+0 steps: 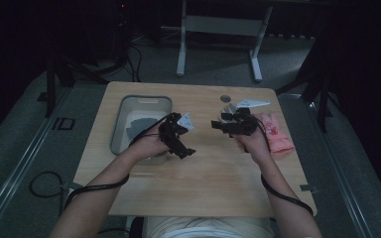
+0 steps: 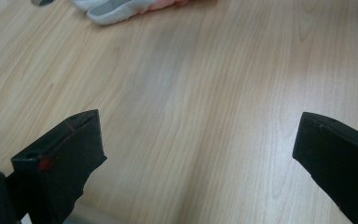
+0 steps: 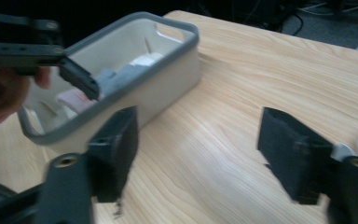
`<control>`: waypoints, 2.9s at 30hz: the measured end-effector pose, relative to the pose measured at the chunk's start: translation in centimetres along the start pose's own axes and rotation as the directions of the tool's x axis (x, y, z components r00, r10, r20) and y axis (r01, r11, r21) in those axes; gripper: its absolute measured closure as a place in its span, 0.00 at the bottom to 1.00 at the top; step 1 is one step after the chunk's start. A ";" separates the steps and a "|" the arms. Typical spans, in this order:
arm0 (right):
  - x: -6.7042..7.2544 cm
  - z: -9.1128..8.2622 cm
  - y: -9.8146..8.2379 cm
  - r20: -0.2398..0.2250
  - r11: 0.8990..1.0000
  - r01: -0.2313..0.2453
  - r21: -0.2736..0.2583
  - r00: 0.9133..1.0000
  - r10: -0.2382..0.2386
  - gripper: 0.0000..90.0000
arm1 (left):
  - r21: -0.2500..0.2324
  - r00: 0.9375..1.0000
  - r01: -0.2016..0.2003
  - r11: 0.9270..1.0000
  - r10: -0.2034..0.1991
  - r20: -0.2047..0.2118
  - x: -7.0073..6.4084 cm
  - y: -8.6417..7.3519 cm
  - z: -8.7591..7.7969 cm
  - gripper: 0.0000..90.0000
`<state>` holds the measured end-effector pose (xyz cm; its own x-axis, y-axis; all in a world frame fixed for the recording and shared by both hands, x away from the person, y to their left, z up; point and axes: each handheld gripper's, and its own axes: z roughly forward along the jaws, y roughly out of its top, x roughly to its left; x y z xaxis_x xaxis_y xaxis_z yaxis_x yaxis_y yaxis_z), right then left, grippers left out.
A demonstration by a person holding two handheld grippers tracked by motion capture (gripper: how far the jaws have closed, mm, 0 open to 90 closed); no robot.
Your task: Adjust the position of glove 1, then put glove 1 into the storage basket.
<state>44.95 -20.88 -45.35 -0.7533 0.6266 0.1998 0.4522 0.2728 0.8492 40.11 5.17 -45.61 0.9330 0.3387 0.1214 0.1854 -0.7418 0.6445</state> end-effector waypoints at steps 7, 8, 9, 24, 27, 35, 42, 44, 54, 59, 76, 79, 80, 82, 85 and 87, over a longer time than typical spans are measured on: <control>-1.9 -1.4 -1.0 0.069 1.000 0.015 0.026 0.997 -0.017 0.50 | -0.011 0.998 -0.030 0.999 0.031 0.047 -2.9 0.3 1.2 0.02; -2.1 -1.6 -1.1 0.075 1.000 0.016 0.027 0.997 -0.018 0.52 | -0.012 0.998 -0.034 0.999 0.035 0.053 -3.3 0.2 1.3 0.02; -2.4 -1.8 -1.4 0.085 0.999 0.016 0.032 0.996 -0.019 0.53 | -0.024 0.998 -0.025 0.999 0.026 0.052 -3.6 0.1 1.4 0.02; -5.9 -3.0 -2.8 0.121 0.989 0.035 0.141 0.991 -0.053 0.73 | -0.065 0.999 0.028 0.998 -0.029 -0.020 -8.4 -2.8 3.8 0.02; -6.4 -2.8 -2.9 0.120 0.984 0.047 0.170 0.990 -0.068 0.73 | -0.075 0.998 0.049 0.996 -0.051 -0.031 -8.8 -3.5 4.2 0.02; -7.7 -2.5 -2.6 0.191 0.986 0.055 0.160 0.978 -0.086 0.70 | -0.078 0.997 0.058 0.995 -0.061 -0.045 -9.9 -4.7 5.1 0.02; -8.9 -1.3 -1.9 0.234 0.976 0.070 0.207 0.965 -0.119 0.73 | -0.069 0.995 0.054 0.996 -0.059 -0.080 -10.7 -5.5 5.8 0.02; -9.3 -0.9 -1.7 0.242 0.971 0.074 0.225 0.962 -0.130 0.73 | -0.086 0.994 0.077 0.993 -0.083 -0.071 -11.0 -5.9 5.9 0.02; -10.8 0.9 -2.3 0.249 0.955 0.073 0.289 0.957 -0.149 0.75 | -0.116 0.989 0.093 0.989 -0.105 -0.101 -12.0 -6.4 6.2 0.02; -10.9 2.1 -3.2 0.233 0.932 0.095 0.349 0.955 -0.184 0.76 | -0.115 0.987 0.081 0.990 -0.096 -0.127 -12.3 -6.5 6.3 0.02; -10.6 3.7 -4.3 0.324 0.926 -0.019 0.378 0.939 -0.113 0.96 | -0.129 0.985 0.096 0.987 -0.113 -0.134 -12.2 -7.0 6.4 0.02; -10.1 3.1 -3.8 0.344 0.941 -0.043 0.334 0.935 -0.079 0.97 | -0.124 0.985 0.095 0.988 -0.111 -0.130 -12.0 -7.1 6.5 0.02; -9.8 2.9 -3.6 0.343 0.947 -0.050 0.318 0.937 -0.066 0.97 | -0.123 0.985 0.095 0.988 -0.111 -0.131 -12.0 -7.1 6.5 0.02; -8.8 2.3 -3.0 0.339 0.959 -0.048 0.278 0.939 -0.051 0.97 | -0.132 0.984 0.097 0.987 -0.115 -0.133 -12.0 -7.2 6.4 0.02; -6.7 1.0 -1.6 0.334 0.978 -0.048 0.201 0.942 -0.022 0.97 | -0.147 0.983 0.102 0.984 -0.122 -0.135 -11.9 -7.2 6.3 0.02; -5.1 0.0 -0.7 0.332 0.988 -0.064 0.141 0.943 0.013 0.97 | -0.152 0.983 0.109 0.982 -0.129 -0.130 -11.9 -7.2 6.3 0.02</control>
<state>48.50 -24.31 -46.94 -0.5461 0.8369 0.0376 0.5621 0.3328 0.7571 29.59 2.77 -56.45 0.8532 0.5039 0.1348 0.2366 -0.6041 0.7610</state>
